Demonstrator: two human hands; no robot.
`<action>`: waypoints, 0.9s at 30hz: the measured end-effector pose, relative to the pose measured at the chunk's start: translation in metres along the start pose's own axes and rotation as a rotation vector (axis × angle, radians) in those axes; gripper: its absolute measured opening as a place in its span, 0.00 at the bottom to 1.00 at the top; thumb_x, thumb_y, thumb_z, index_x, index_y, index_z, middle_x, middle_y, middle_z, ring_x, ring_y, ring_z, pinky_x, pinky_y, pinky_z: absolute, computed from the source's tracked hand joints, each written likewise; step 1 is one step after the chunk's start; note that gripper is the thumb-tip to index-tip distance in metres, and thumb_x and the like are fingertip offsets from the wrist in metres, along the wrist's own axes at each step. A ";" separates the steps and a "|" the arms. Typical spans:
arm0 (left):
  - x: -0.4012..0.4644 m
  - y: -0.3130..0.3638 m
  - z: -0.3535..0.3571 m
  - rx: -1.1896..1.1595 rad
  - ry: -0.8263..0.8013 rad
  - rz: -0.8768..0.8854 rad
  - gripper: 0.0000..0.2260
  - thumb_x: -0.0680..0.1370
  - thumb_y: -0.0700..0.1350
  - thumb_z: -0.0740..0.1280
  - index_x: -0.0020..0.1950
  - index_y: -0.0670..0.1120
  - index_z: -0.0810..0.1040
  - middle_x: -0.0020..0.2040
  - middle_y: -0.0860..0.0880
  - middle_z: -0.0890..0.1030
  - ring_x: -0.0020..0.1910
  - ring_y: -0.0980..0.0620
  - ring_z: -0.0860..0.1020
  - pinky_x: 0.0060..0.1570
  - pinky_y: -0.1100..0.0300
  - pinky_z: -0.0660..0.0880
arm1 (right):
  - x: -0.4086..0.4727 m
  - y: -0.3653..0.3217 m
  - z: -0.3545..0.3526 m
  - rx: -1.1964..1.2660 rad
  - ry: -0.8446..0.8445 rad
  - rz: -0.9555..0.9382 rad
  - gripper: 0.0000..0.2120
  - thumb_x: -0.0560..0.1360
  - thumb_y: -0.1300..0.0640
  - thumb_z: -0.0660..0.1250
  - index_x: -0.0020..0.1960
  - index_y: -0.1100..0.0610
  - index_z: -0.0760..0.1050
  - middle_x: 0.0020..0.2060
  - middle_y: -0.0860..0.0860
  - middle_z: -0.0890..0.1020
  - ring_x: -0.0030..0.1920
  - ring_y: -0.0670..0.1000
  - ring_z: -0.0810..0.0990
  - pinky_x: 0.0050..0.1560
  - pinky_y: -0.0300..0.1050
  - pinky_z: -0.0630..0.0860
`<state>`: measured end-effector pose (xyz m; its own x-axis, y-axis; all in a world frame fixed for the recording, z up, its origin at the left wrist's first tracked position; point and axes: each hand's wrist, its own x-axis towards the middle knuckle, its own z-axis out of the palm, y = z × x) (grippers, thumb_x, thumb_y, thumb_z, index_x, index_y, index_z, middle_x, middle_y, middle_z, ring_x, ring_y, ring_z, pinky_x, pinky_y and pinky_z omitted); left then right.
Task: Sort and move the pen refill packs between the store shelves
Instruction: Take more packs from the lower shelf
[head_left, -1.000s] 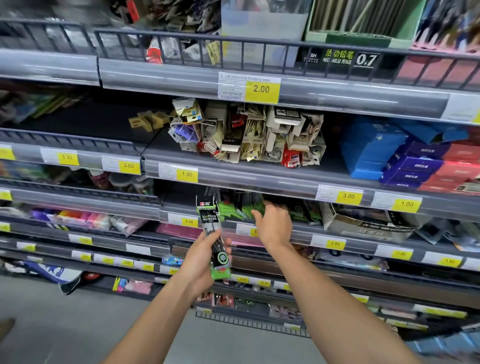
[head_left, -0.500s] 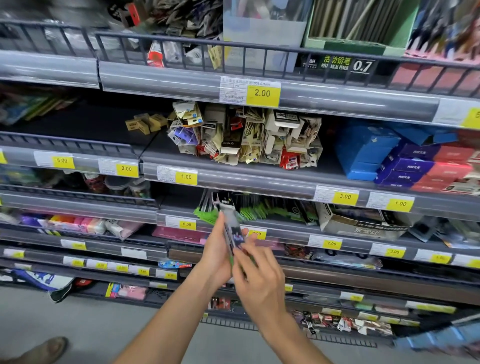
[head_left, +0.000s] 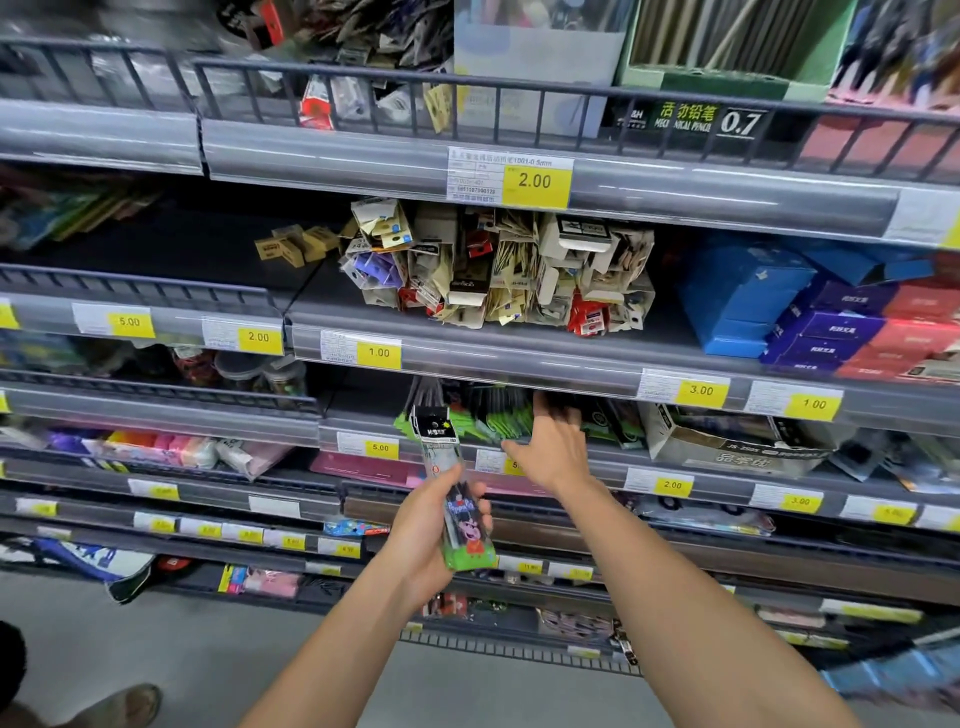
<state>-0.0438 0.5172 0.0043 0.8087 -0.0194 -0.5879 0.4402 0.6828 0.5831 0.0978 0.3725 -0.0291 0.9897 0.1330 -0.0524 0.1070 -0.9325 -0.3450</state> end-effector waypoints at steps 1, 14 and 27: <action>0.000 -0.001 -0.001 0.007 0.000 0.000 0.12 0.85 0.49 0.65 0.57 0.39 0.75 0.40 0.43 0.79 0.35 0.48 0.77 0.37 0.55 0.79 | 0.002 0.000 0.002 0.010 0.001 0.004 0.43 0.75 0.38 0.69 0.82 0.54 0.56 0.61 0.59 0.82 0.74 0.66 0.66 0.66 0.56 0.73; 0.013 0.005 0.014 0.042 0.017 0.046 0.13 0.85 0.49 0.65 0.59 0.39 0.78 0.41 0.43 0.84 0.38 0.46 0.83 0.41 0.51 0.83 | -0.049 0.007 -0.003 0.136 0.641 -0.239 0.11 0.72 0.67 0.75 0.54 0.61 0.85 0.36 0.53 0.86 0.35 0.55 0.84 0.34 0.46 0.79; 0.047 -0.005 0.055 0.123 0.103 0.074 0.09 0.86 0.47 0.64 0.62 0.42 0.74 0.48 0.38 0.83 0.40 0.42 0.83 0.43 0.46 0.83 | -0.072 0.029 0.010 0.250 0.326 -0.252 0.17 0.81 0.58 0.66 0.70 0.58 0.76 0.63 0.55 0.80 0.63 0.57 0.77 0.65 0.56 0.76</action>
<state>0.0139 0.4729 0.0048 0.7991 0.1072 -0.5916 0.4303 0.5852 0.6873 0.0286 0.3391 -0.0450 0.9182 0.1954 0.3445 0.3612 -0.7701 -0.5258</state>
